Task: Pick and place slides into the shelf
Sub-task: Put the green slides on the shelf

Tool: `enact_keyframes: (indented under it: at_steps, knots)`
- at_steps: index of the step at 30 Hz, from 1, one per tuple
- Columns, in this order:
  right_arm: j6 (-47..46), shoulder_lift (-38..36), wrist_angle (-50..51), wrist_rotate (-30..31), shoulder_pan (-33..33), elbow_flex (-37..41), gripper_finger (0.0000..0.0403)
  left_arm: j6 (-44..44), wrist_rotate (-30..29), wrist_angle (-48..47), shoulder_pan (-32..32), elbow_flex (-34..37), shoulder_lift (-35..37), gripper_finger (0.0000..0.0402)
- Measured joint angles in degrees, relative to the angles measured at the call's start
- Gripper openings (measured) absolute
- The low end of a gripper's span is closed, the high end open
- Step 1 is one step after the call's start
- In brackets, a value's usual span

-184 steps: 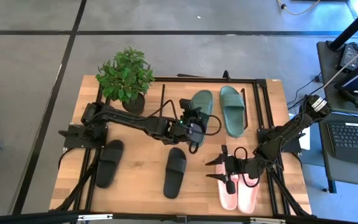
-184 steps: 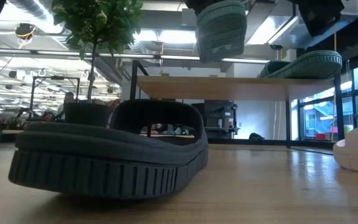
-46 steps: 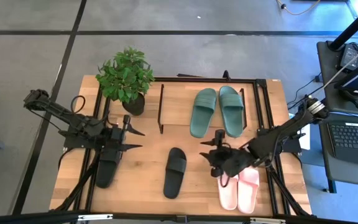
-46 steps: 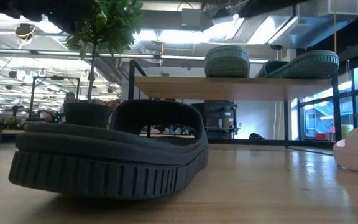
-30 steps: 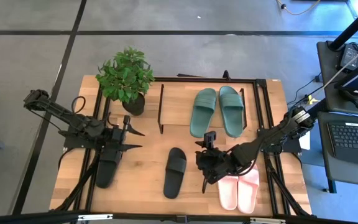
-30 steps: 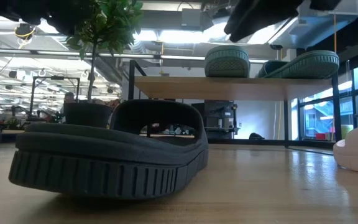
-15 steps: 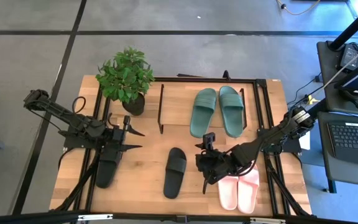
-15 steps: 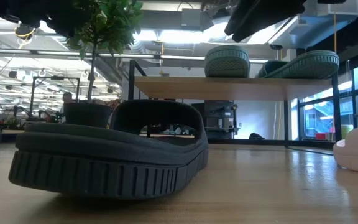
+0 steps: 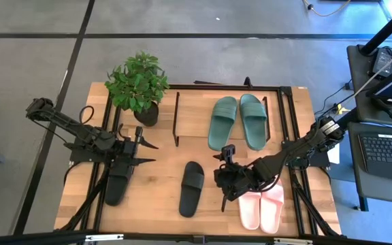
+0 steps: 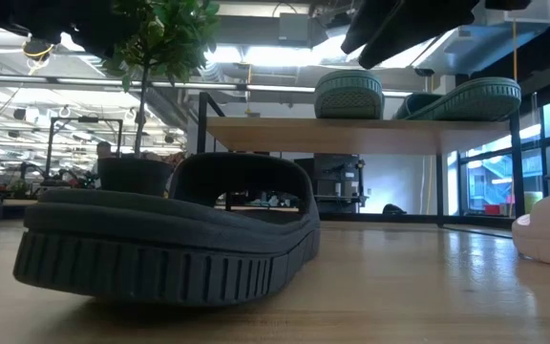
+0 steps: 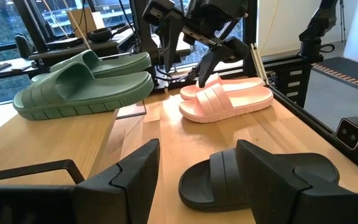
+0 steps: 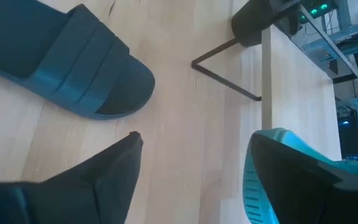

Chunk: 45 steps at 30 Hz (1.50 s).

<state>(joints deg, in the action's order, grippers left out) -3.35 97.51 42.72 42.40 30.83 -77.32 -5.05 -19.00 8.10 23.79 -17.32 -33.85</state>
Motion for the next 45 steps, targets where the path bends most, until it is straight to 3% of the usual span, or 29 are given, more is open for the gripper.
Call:
enact_keyframes:
  at_steps: [8, 17, 27, 45]
  knots:
    - [-3.1, 0.0, 0.3, 6.0, -0.9, 0.0, 0.0286, 0.0, 0.0, 0.0, 0.0, 0.0, 0.0, 0.0204]
    - [-2.2, 2.9, 2.4, 6.2, -3.7, 0.1, 0.0250, 0.0, 0.0, -1.9, 0.0, 0.0, 0.0, 0.0204]
    - [-0.7, 4.1, 2.2, 11.7, -4.4, 0.1, 0.0217, 0.0, 0.0, -2.2, 0.0, 0.0, 0.0, 0.0204]
    - [1.2, 4.1, 1.7, 12.0, -3.1, 0.1, 0.0212, 0.0, 0.0, -2.7, 0.0, 0.0, 0.0, 0.0204]
